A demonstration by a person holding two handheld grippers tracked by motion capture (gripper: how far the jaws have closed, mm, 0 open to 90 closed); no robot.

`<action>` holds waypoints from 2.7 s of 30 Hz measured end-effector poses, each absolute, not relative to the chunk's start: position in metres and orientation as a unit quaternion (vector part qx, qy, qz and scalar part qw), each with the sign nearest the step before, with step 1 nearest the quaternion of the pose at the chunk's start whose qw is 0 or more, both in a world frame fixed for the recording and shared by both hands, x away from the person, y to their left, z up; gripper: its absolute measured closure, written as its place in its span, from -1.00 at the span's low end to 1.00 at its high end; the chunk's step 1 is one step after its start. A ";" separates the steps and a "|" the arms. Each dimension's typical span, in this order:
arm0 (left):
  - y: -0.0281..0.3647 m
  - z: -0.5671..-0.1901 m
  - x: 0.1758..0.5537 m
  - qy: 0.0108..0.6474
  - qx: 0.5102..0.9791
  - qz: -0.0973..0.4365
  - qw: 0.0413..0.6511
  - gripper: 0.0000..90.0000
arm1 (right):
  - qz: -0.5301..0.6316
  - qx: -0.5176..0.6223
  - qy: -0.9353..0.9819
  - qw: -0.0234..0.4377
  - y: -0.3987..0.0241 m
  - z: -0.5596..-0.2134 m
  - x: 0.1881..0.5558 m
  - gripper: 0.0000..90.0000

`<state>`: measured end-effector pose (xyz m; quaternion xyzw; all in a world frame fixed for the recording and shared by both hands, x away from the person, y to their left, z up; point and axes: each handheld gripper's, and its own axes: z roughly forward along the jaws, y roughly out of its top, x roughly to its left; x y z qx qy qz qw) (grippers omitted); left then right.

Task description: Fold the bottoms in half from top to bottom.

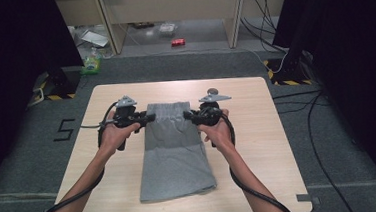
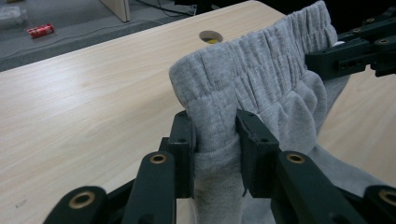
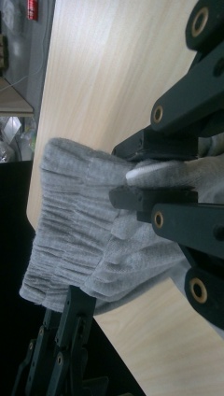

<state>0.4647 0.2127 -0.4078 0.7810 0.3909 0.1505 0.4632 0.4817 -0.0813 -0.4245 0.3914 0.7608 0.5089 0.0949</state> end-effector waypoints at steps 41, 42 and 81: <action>0.213 -0.477 0.329 0.325 0.804 0.073 0.492 0.21 | 0.506 0.341 0.788 0.083 -0.101 -0.452 0.357 0.37; 0.214 -0.474 0.329 0.324 0.801 0.072 0.499 0.17 | 0.507 0.342 0.787 0.083 -0.100 -0.451 0.357 0.36; 0.205 -0.482 0.312 0.320 0.822 0.103 0.459 -0.11 | 0.446 0.329 0.829 0.081 -0.085 -0.480 0.333 -0.14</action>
